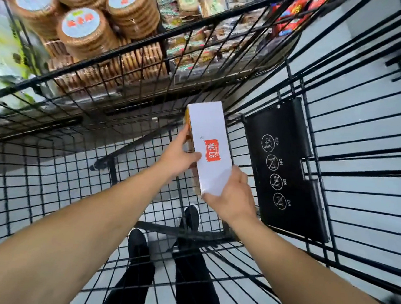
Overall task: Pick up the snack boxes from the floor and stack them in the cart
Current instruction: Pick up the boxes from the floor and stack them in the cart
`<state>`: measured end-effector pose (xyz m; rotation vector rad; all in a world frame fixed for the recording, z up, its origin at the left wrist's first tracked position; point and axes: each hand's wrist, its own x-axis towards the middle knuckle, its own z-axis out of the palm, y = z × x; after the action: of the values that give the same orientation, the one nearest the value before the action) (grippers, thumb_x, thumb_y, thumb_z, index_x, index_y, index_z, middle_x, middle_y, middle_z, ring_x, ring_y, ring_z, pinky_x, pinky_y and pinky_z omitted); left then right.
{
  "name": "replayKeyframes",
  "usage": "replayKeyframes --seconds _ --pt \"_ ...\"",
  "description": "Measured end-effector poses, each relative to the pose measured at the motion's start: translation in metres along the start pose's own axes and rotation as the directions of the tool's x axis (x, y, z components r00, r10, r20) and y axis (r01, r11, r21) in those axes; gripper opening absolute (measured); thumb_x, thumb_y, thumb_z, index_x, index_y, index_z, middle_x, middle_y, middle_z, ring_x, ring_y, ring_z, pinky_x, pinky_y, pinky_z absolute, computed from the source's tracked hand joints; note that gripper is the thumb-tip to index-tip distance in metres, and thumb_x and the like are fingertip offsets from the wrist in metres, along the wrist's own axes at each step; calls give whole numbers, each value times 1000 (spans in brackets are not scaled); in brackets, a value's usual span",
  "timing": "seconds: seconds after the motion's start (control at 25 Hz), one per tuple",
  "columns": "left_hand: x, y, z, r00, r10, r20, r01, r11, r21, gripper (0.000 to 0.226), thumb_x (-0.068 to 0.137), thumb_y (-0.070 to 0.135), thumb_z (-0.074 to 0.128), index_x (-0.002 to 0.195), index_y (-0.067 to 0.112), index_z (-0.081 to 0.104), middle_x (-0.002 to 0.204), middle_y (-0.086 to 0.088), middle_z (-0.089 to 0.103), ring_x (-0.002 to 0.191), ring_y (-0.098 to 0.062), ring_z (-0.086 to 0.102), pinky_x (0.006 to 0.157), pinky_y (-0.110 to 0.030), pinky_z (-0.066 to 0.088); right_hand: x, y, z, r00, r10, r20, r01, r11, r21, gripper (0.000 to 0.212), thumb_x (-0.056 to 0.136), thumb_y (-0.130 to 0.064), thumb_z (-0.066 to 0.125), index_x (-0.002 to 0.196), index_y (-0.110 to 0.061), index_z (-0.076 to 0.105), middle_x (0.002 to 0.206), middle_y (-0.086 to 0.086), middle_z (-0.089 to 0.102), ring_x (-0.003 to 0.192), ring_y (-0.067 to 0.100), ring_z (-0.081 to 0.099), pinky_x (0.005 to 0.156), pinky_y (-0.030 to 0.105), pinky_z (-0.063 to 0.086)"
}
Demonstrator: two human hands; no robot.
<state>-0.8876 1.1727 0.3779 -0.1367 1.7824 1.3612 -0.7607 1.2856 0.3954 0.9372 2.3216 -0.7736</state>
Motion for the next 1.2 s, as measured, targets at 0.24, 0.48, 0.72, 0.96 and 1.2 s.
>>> replayKeyframes --seconds 0.24,0.48,0.72,0.96,1.2 --pt "-59 31 -17 996 74 -56 -58 969 239 62 89 17 66 144 21 39 137 8 47 125 -5 48 96 -26 44 -22 -25 -28 988 -151 -36 146 982 -121 87 74 -42 74 141 -12 28 138 7 38 125 30 41 104 42 40" --pt "-163 33 -82 977 80 -196 12 904 428 58 89 30 60 144 22 42 143 3 49 119 -16 57 99 -23 41 -85 -106 -49 860 -509 43 494 808 -322 73 80 -43 68 137 -11 37 137 8 42 129 30 38 108 40 36" --pt "-328 -16 -203 873 77 -481 57 965 256 73 70 50 64 135 18 54 130 -7 61 113 -24 61 100 -38 47 -206 -225 -9 556 -777 295 806 418 -419 76 87 -44 60 146 -6 31 148 12 36 138 28 30 117 35 24" --pt "-524 -131 -298 623 -58 -780 45 998 -38 62 81 34 67 138 16 49 139 -1 54 122 -21 56 101 -33 45 -360 -318 113 268 -822 503 922 67 -382 68 81 -39 66 136 -5 44 138 13 46 129 31 39 112 38 30" --pt "-700 -292 -347 358 -256 -898 -13 960 -279 54 87 32 65 138 24 49 139 4 54 117 -17 57 95 -33 49 -520 -379 270 95 -744 662 948 -136 -288 67 83 -41 60 139 -10 41 138 8 45 131 29 39 109 37 35"
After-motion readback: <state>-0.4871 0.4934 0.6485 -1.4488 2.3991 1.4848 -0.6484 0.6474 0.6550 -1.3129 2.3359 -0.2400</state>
